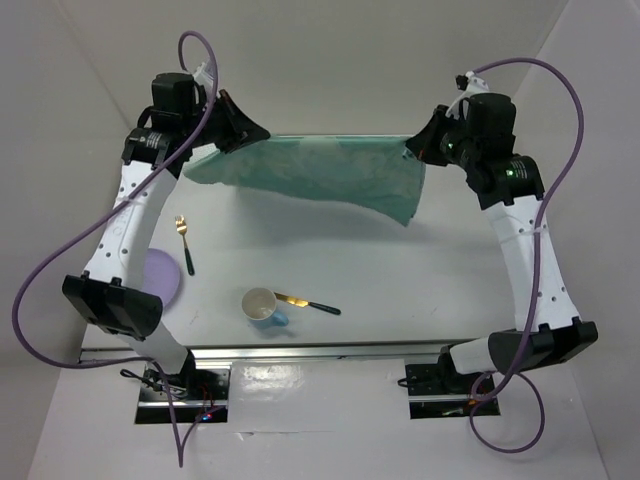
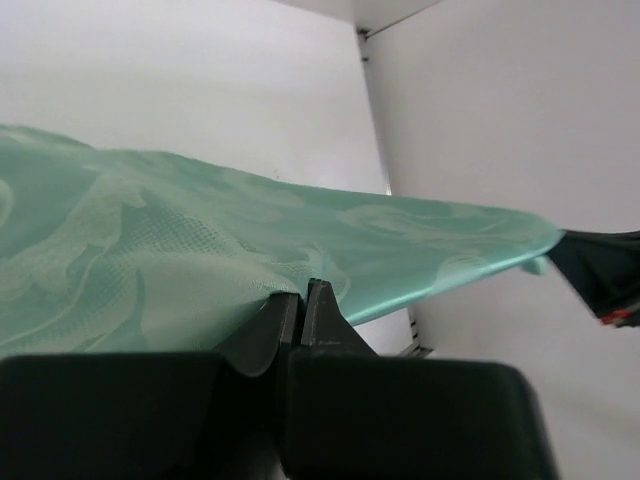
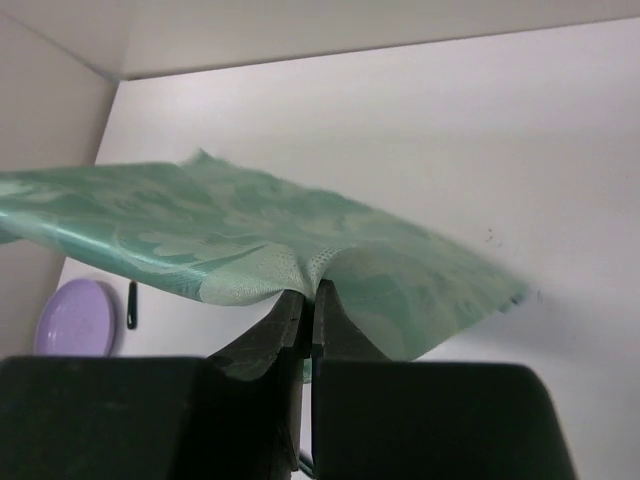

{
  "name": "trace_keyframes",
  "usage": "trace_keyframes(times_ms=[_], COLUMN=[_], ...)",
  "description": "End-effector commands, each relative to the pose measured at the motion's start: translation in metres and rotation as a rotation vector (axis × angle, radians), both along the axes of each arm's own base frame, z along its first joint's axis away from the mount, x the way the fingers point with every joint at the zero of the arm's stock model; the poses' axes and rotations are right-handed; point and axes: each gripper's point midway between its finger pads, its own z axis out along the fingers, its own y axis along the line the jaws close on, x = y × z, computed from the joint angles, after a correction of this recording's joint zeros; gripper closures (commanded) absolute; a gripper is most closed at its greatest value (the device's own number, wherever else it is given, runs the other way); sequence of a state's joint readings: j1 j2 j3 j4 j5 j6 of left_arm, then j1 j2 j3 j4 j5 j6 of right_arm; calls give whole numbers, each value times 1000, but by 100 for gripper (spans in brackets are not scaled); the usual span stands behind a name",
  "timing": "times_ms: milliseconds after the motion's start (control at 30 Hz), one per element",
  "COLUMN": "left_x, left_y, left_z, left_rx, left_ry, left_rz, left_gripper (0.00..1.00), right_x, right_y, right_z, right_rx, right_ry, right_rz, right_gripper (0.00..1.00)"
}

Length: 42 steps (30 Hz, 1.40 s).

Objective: Set the dinner table for one person

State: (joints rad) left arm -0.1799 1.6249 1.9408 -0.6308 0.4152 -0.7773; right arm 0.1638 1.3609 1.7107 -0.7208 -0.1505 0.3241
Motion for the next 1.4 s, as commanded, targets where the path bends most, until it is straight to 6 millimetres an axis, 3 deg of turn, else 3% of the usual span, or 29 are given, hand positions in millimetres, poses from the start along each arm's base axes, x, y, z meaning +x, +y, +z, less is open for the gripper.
trace_keyframes(times_ms=[0, 133, 267, 333, 367, 400, 467, 500, 567, 700, 800, 867, 900, 967, 1000, 1033, 1100, 1133, 1167, 1200, 1233, 1267, 1300, 1367], left_x=[19, 53, 104, 122, 128, 139, 144, 147, 143, 124, 102, 90, 76, 61, 58, 36, 16, 3, -15, -25, -38, -44, -48, -51], left_y=[49, 65, 71, 76, 77, 85, 87, 93, 96, 105, 104, 104, 89, 79, 79, 72, 76, 77, 80, 81, 81, 83, 85, 94], left_z=[-9, -18, -37, -34, -22, -33, -9, -10, 16, 51, 61, 57, 52, 38, 6, 9, -18, -70, -74, -93, -130, -141, -151, -159], left_rx=[149, 214, 185, 128, 99, 74, 22, 12, 12, 18, 4, 21, 27, 62, 102, 122, 151, 155, 163, 168, 168, 177, 187, 227], left_ry=[-35, -27, -23, -44, -78, -63, -143, -149, -243, -318, -320, -312, -296, -251, -183, -189, -141, -16, -12, 31, 122, 159, 199, 250], left_rz=[123, 128, 89, 85, 75, 77, 65, 69, 67, 62, 41, 36, 12, 4, 11, 1, 13, 14, 29, 33, 26, 36, 47, 82], left_gripper=[100, 100, 100, 100, 100, 100, 100, 100, 100, 100, 100, 100, 100, 100, 100, 100, 100, 94, 74, 25, 0, 0, 0, 0], right_x=[10, 46, 104, 122, 129, 144, 152, 158, 159, 144, 130, 123, 120, 104, 98, 84, 67, 49, 40, 30, 22, 4, -4, -19], right_y=[-22, -18, -21, -19, -18, -22, -19, -16, -16, -24, -33, -35, -35, -36, -37, -41, -42, -39, -35, -33, -31, -25, -23, -16], right_z=[22, 27, 32, 35, 37, 43, 53, 60, 68, 76, 74, 67, 66, 43, 34, 15, -9, -36, -53, -68, -83, -109, -118, -123], right_rx=[-56, -85, -66, -62, -61, -47, -31, -25, -12, -15, -19, 10, 10, 15, 13, 4, -11, -25, -34, -49, -52, -42, -44, -38], right_ry=[-45, -80, -148, -171, -177, -201, -230, -251, -269, -281, -279, -253, -256, -217, -206, -178, -141, -104, -73, -50, -24, 32, 46, 38], right_rz=[-80, -68, -79, -80, -81, -96, -89, -78, -81, -104, -125, -147, -147, -149, -149, -165, -162, -124, -92, -66, -42, -4, 19, 75], right_gripper=[100, 100, 100, 100, 100, 100, 100, 100, 100, 100, 100, 100, 100, 100, 100, 100, 100, 100, 98, 75, 58, 42, 17, 4])
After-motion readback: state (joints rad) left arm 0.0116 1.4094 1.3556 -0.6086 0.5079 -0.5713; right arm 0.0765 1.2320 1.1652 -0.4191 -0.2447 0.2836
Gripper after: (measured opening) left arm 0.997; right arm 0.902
